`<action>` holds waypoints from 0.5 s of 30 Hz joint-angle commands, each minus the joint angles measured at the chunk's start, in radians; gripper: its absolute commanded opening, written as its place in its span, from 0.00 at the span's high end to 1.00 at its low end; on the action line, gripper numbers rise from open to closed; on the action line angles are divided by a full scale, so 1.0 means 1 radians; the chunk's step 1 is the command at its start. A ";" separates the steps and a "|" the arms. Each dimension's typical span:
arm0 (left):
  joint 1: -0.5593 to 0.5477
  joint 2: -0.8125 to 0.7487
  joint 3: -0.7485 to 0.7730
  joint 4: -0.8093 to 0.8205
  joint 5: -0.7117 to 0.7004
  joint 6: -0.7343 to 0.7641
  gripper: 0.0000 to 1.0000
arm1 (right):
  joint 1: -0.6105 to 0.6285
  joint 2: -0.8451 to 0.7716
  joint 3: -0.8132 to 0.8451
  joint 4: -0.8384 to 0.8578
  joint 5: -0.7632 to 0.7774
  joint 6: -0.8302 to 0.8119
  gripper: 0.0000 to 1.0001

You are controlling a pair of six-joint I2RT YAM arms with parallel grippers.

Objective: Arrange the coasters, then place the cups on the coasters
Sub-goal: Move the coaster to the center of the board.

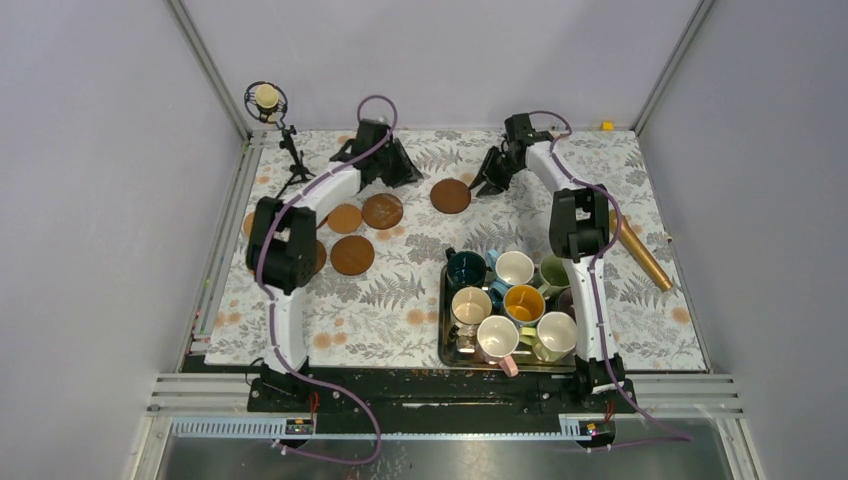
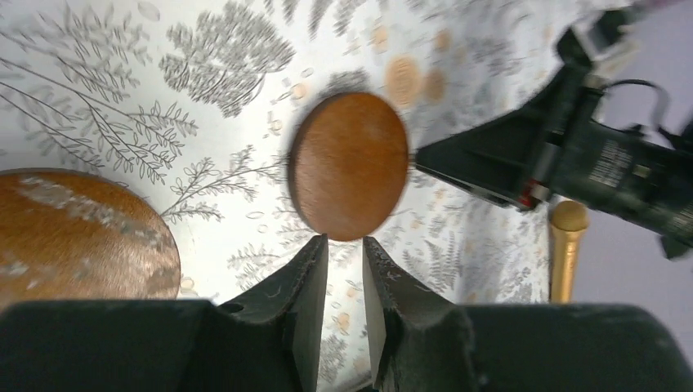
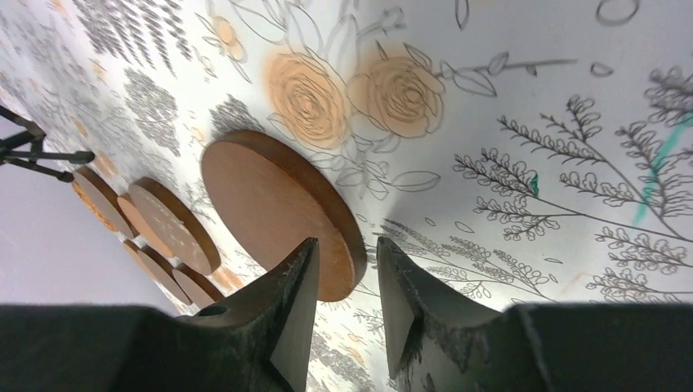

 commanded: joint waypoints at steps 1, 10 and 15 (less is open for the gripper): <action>-0.005 -0.212 -0.008 -0.023 -0.098 0.092 0.76 | 0.004 0.020 0.140 -0.044 0.060 0.021 0.60; -0.005 -0.567 -0.208 -0.056 -0.133 0.120 0.75 | 0.012 0.106 0.199 0.037 0.040 0.134 0.60; -0.005 -0.778 -0.348 -0.072 -0.136 0.127 0.74 | 0.047 0.102 0.193 0.038 0.032 0.123 0.60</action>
